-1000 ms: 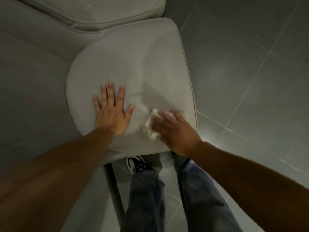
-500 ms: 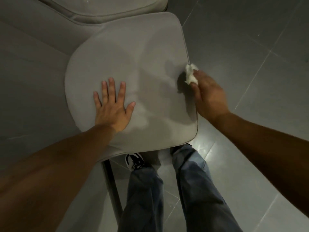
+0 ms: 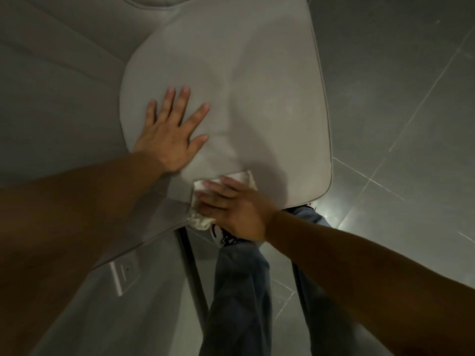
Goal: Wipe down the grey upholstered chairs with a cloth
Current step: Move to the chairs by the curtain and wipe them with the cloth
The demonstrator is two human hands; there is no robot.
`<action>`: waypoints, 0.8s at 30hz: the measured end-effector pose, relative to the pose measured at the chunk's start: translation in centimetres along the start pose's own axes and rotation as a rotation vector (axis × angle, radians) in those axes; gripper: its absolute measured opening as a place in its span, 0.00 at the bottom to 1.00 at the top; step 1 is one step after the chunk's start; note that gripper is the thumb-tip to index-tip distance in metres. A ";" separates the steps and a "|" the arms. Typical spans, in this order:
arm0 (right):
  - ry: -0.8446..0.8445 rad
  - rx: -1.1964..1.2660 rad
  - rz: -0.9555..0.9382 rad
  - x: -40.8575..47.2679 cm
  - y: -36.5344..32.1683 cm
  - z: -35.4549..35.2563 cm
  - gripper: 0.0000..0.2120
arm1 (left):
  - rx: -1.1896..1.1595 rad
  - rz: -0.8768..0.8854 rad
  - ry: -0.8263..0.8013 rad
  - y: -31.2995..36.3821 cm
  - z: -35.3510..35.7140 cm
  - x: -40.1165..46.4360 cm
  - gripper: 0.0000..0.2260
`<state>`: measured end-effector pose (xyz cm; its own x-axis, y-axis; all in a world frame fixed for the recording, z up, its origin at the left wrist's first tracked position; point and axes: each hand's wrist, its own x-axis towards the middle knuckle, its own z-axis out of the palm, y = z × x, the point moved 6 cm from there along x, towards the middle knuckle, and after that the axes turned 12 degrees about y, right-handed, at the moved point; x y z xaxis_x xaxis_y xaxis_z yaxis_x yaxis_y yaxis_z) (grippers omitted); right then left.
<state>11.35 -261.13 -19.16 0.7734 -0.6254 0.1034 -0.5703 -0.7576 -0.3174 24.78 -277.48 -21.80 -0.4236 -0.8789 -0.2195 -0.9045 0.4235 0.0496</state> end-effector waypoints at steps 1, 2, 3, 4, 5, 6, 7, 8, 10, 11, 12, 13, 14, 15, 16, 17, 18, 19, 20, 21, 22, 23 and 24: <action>-0.010 -0.002 -0.045 0.9 -0.3 0.3 0.22 | 0.001 -0.009 0.009 0.1 0.1 -0.1 0.29; -0.033 -0.014 -0.082 1.5 -0.5 0.6 0.21 | 0.000 -0.020 0.021 0.2 0.2 -0.2 0.28; -0.062 -0.035 -0.112 1.6 -0.4 0.9 0.22 | -0.004 -0.033 0.030 0.2 0.3 -0.3 0.27; -0.089 -0.060 -0.133 1.3 -0.2 1.0 0.23 | -0.010 -0.043 0.032 0.2 0.3 -0.4 0.27; -0.097 -0.088 -0.141 0.7 0.3 0.9 0.23 | -0.012 -0.046 0.026 0.2 0.3 -0.3 0.27; -0.094 -0.118 -0.143 -0.2 0.9 0.5 0.23 | -0.011 -0.042 0.014 0.3 0.3 -0.3 0.27; -0.087 -0.142 -0.145 -1.3 1.5 0.2 0.23 | -0.006 -0.035 -0.003 0.2 0.2 -0.2 0.27; -0.084 -0.155 -0.155 -2.5 2.1 -0.2 0.23 | 0.001 -0.031 -0.018 0.1 0.1 -0.1 0.28; -0.103 -0.173 -0.204 -5.2 3.4 -1.0 0.26 | 0.010 -0.038 -0.036 0.0 0.0 -0.1 0.30; -0.131 -0.183 -0.233 -6.6 4.5 -1.4 0.27 | 0.015 -0.046 -0.042 0.0 -0.1 -0.2 0.30; -0.150 -0.189 -0.254 -7.9 5.8 -2.1 0.27 | 0.017 -0.055 -0.046 0.1 -0.1 -0.2 0.30; -0.155 -0.190 -0.263 -9.1 7.4 -3.0 0.26 | 0.018 -0.065 -0.047 0.3 0.0 -0.2 0.30; -0.166 -0.195 -0.267 -10.3 9.1 -4.0 0.25 | 0.018 -0.074 -0.046 0.4 0.0 -0.2 0.30; -0.187 -0.206 -0.274 -11.4 10.9 -4.9 0.26 | 0.017 -0.079 -0.044 0.6 0.0 -0.1 0.30; -0.216 -0.214 -0.288 -12.3 12.5 -5.8 0.28 | 0.019 -0.081 -0.039 0.7 0.0 -0.1 0.30; -0.248 -0.214 -0.303 -13.1 13.9 -6.6 0.29 | 0.024 -0.081 -0.030 0.8 -0.1 -0.1 0.30; -0.271 -0.215 -0.311 -13.6 15.0 -7.4 0.30 | 0.033 -0.081 -0.015 0.9 -0.2 -0.2 0.30; -0.280 -0.221 -0.309 -13.8 16.0 -8.2 0.29 | 0.040 -0.086 0.006 1.2 -0.4 -0.4 0.30; -0.275 -0.228 -0.294 -13.8 16.8 -8.9 0.28 | 0.037 -0.099 0.034 1.5 -0.7 -0.6 0.30; -0.252 -0.240 -0.251 -13.5 17.7 -9.7 0.26 | 0.018 -0.123 0.070 2.0 -0.9 -0.7 0.30; -0.211 -0.256 -0.167 -13.0 18.7 -10.5 0.24 | -0.017 -0.154 0.108 2.5 -1.1 -0.7 0.30; -0.155 -0.263 -0.037 -12.1 19.6 -11.2 0.23 | -0.055 -0.189 0.136 3.1 -1.2 -0.6 0.29; -0.091 -0.251 0.118 -11.0 20.5 -11.9 0.23 | -0.085 -0.221 0.150 3.7 -1.2 -0.3 0.29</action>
<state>-12.15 -271.99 -15.56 0.7126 -0.7015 -0.0091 -0.6999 -0.7100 -0.0777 21.48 -275.94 -20.40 -0.2125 -0.9732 -0.0875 -0.9739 0.2037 0.1000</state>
